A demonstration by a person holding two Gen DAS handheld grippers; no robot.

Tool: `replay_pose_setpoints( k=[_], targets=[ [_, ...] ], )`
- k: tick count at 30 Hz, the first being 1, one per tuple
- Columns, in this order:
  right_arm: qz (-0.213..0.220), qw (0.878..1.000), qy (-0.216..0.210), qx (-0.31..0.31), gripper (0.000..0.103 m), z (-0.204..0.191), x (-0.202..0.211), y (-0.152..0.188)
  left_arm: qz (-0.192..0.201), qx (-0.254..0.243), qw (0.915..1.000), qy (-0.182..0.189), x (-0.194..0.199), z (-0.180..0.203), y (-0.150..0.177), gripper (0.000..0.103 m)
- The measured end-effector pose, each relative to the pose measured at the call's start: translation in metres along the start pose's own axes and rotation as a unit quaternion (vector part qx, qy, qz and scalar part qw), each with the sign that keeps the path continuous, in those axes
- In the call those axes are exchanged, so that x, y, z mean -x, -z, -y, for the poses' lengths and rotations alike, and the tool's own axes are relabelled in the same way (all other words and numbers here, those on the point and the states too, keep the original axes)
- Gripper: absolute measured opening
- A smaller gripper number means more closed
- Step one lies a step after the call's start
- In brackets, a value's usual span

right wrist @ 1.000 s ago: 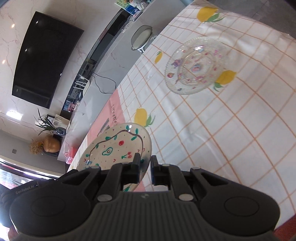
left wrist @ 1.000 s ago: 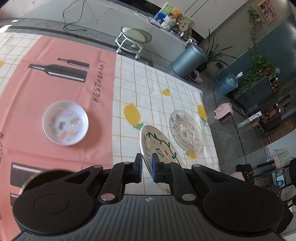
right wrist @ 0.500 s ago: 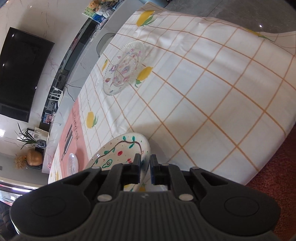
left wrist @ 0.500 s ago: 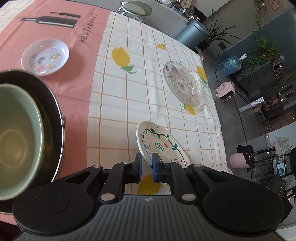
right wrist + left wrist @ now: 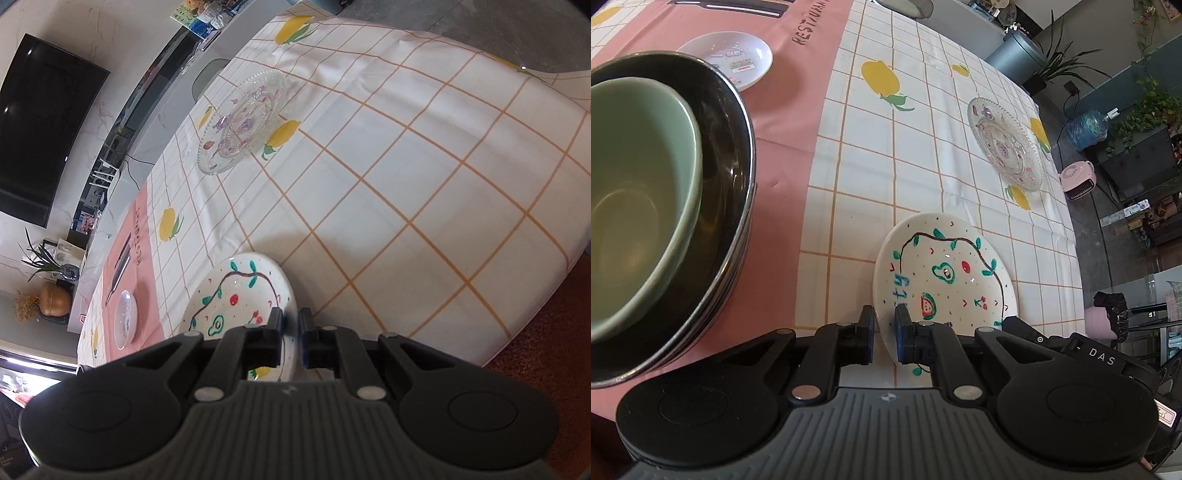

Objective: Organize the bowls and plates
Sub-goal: 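Carry the 'Fruity' plate with both tools and lower it beside the bowl stack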

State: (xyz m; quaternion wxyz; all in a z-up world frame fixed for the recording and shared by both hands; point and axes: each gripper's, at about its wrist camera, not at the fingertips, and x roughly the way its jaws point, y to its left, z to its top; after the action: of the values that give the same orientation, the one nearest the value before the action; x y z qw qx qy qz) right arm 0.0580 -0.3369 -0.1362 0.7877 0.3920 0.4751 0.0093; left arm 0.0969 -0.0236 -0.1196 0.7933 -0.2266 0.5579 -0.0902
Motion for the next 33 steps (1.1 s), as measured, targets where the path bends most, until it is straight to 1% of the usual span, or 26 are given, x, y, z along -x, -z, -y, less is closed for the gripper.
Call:
replay_pose_setpoints(
  k=[8,12,18,19,20,21,22,23,24,26,27,29,31,33],
  targets=[
    [0.002,1.000,0.009,0.022,0.010,-0.008,-0.003,0.005,0.003,-0.001,0.9999,-0.015,-0.003,-0.003,0.001,0.014],
    [0.006,0.999,0.019,0.031,0.011,-0.014,-0.005,0.007,0.006,-0.014,0.9996,-0.023,-0.004,0.002,0.001,0.014],
    [0.008,0.998,0.027,0.048,0.015,-0.018,-0.005,0.008,0.011,-0.025,0.9991,-0.033,-0.003,0.005,0.003,0.015],
    [0.009,0.998,0.029,0.052,0.016,-0.019,-0.005,0.009,0.012,-0.025,0.9990,-0.035,-0.003,0.005,0.004,0.018],
    [0.010,0.998,0.029,0.055,0.018,-0.020,-0.005,0.010,0.013,-0.026,0.9989,-0.037,-0.002,0.005,0.004,0.019],
    [0.011,0.998,0.028,0.056,0.022,-0.021,-0.004,0.010,0.015,-0.028,0.9987,-0.040,-0.002,0.006,0.005,0.021],
    [0.011,0.998,0.026,0.057,0.029,-0.021,-0.004,0.010,0.017,-0.030,0.9985,-0.041,0.000,0.006,0.005,0.025],
    [0.013,0.998,0.025,0.058,0.032,-0.022,-0.003,0.010,0.020,-0.032,0.9983,-0.044,0.001,0.008,0.006,0.030],
    [0.015,0.998,0.028,0.061,0.036,-0.023,-0.002,0.010,0.023,-0.033,0.9982,-0.045,0.002,0.009,0.006,0.032],
    [0.020,0.997,0.037,0.070,0.042,-0.025,0.001,0.010,0.032,-0.035,0.9976,-0.051,0.005,0.011,0.009,0.042],
    [0.023,0.996,0.039,0.075,0.045,-0.026,0.003,0.010,0.038,-0.038,0.9971,-0.054,0.007,0.013,0.011,0.043],
    [0.032,0.995,0.041,0.083,0.048,-0.028,0.007,0.009,0.057,-0.051,0.9950,-0.065,0.010,0.018,0.014,0.046],
    [0.043,0.994,0.046,0.094,0.055,-0.030,0.013,0.009,0.079,-0.072,0.9912,-0.079,0.015,0.024,0.016,0.049],
    [0.059,0.991,0.052,0.112,0.059,-0.034,0.018,0.008,0.098,-0.092,0.9872,-0.085,0.018,0.031,0.018,0.052]
  ],
)
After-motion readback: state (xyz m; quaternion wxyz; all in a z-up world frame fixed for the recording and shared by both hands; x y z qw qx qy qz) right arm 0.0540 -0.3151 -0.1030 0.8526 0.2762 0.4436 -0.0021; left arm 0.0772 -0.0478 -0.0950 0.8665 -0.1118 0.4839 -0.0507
